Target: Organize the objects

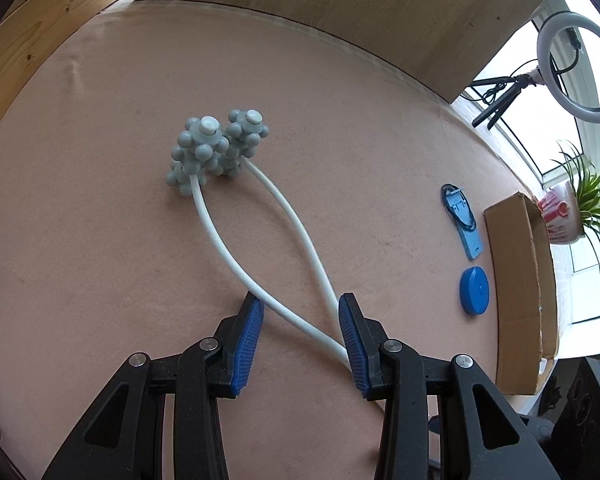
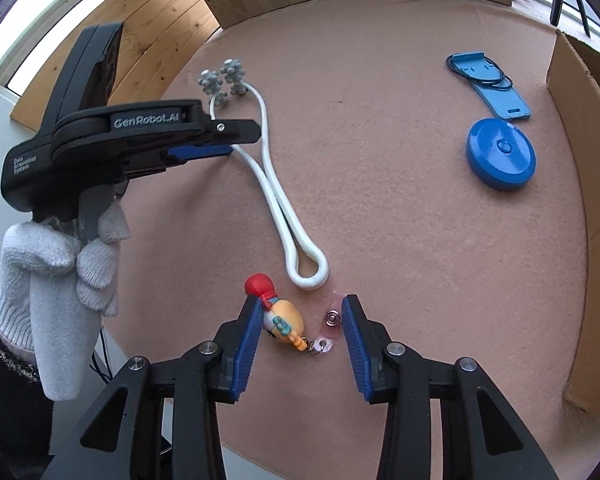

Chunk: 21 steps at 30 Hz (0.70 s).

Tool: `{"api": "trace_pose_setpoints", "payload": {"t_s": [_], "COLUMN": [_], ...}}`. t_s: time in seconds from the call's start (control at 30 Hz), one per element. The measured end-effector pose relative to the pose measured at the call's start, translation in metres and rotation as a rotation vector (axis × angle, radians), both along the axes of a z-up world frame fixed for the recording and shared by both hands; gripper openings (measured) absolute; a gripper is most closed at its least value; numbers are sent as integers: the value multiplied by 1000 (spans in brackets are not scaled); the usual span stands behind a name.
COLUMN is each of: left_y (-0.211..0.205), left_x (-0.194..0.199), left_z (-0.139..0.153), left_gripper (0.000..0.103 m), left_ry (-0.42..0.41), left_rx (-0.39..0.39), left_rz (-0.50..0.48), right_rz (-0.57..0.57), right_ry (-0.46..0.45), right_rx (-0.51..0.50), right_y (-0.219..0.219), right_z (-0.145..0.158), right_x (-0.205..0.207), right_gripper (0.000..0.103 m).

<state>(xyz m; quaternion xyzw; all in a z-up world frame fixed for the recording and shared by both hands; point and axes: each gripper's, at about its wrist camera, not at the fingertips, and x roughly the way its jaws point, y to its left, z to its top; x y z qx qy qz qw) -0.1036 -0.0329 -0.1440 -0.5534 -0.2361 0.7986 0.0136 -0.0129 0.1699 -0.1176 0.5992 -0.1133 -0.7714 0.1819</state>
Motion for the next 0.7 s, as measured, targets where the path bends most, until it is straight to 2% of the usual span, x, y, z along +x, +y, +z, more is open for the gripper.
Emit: {"api": "trace_pose_setpoints", "payload": {"t_s": [0.17, 0.37, 0.5, 0.7], "left_y": [14, 27, 17, -12], "left_x": [-16, -32, -26, -6], "left_z": [1, 5, 18, 30], "left_gripper": [42, 42, 42, 42], "left_ry": [6, 24, 62, 75], "left_rx": [2, 44, 60, 28], "left_rz": [-43, -71, -60, -15], "right_rz": [11, -58, -103, -93], "right_ry": [1, 19, 31, 46], "right_rx": [-10, -27, -19, -2], "right_y": [0, 25, 42, 42], "right_z": [3, 14, 19, 20], "right_x": [5, 2, -4, -24], "right_gripper": [37, 37, 37, 37]}}
